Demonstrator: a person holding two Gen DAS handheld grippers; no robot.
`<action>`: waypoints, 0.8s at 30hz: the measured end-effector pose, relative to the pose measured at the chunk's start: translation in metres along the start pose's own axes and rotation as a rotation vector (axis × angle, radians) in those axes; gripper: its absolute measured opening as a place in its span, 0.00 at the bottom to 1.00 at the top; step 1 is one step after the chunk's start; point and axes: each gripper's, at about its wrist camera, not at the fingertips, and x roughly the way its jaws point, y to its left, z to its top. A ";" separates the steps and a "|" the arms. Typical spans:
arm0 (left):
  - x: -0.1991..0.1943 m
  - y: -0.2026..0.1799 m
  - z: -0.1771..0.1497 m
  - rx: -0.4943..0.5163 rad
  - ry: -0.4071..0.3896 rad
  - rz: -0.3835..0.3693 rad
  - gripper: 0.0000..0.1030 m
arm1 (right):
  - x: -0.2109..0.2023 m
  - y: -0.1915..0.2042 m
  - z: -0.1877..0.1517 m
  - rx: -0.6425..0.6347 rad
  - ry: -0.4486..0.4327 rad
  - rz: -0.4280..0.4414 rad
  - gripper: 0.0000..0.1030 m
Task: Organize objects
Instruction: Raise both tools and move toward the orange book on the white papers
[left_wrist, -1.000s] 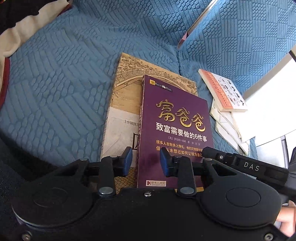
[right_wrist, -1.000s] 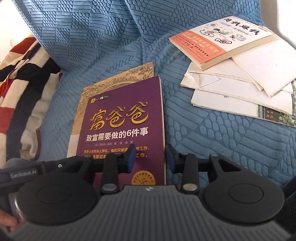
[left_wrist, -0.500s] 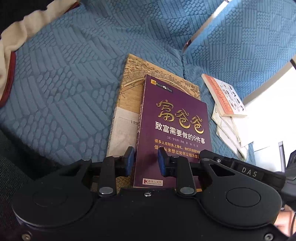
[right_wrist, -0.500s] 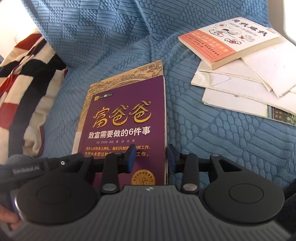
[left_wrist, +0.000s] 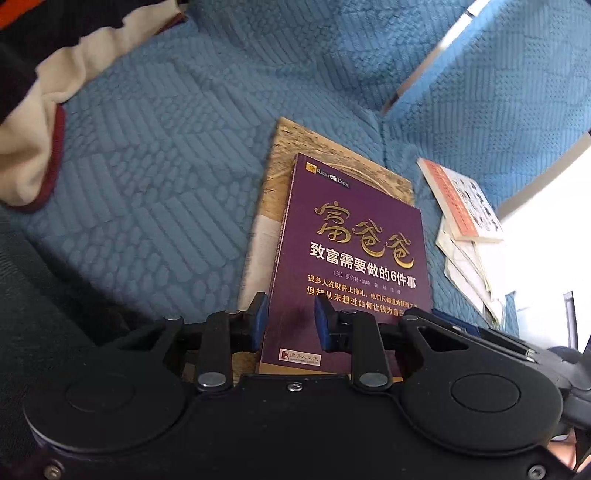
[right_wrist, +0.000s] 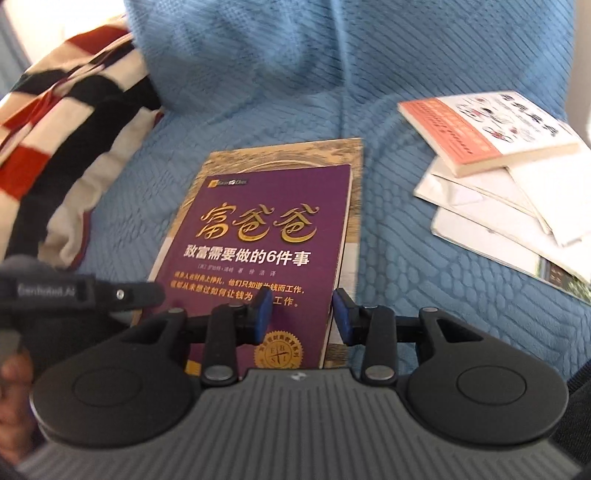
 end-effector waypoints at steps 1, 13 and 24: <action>-0.001 0.004 0.001 -0.014 -0.002 -0.006 0.24 | 0.002 0.000 0.000 0.003 0.003 0.011 0.38; -0.009 0.001 0.006 -0.002 -0.022 -0.033 0.24 | 0.010 -0.006 0.004 0.124 0.003 0.054 0.36; -0.075 -0.059 0.017 0.172 -0.139 -0.043 0.24 | -0.094 -0.005 0.022 0.121 -0.185 -0.009 0.36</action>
